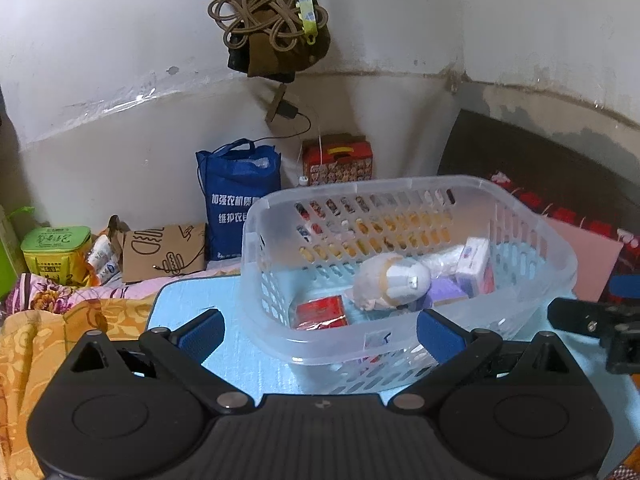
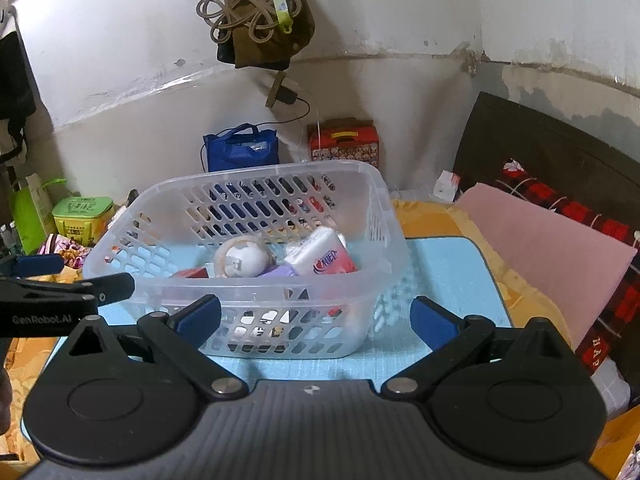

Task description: Organize objects

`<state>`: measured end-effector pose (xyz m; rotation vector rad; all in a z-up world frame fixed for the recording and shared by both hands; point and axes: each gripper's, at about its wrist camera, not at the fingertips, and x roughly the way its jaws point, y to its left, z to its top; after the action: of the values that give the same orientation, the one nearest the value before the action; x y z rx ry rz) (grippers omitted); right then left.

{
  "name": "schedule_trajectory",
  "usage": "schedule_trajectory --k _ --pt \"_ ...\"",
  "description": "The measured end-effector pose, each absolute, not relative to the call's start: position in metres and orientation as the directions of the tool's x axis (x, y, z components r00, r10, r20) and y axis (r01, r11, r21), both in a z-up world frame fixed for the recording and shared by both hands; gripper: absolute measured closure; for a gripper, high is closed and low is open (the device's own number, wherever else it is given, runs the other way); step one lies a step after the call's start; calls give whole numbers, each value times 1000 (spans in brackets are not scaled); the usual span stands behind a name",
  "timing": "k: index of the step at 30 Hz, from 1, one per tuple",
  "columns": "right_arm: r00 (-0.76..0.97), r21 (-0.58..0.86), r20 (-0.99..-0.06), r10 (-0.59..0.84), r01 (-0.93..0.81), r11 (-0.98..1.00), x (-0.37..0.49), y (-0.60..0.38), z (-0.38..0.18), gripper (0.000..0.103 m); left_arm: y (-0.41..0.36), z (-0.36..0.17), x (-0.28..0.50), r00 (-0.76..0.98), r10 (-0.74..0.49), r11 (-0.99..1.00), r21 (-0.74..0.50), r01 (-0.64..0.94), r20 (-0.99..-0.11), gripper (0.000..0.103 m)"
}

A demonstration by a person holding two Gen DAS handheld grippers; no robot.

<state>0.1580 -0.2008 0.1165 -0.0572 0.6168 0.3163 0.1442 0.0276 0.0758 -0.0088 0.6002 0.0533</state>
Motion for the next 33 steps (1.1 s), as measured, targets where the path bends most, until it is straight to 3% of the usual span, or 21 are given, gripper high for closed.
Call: schedule_trajectory --k 33 --pt "777 31 -568 271 -309 951 153 -193 117 0 24 71 143 824 1 1000 -6 -6 -566 0"
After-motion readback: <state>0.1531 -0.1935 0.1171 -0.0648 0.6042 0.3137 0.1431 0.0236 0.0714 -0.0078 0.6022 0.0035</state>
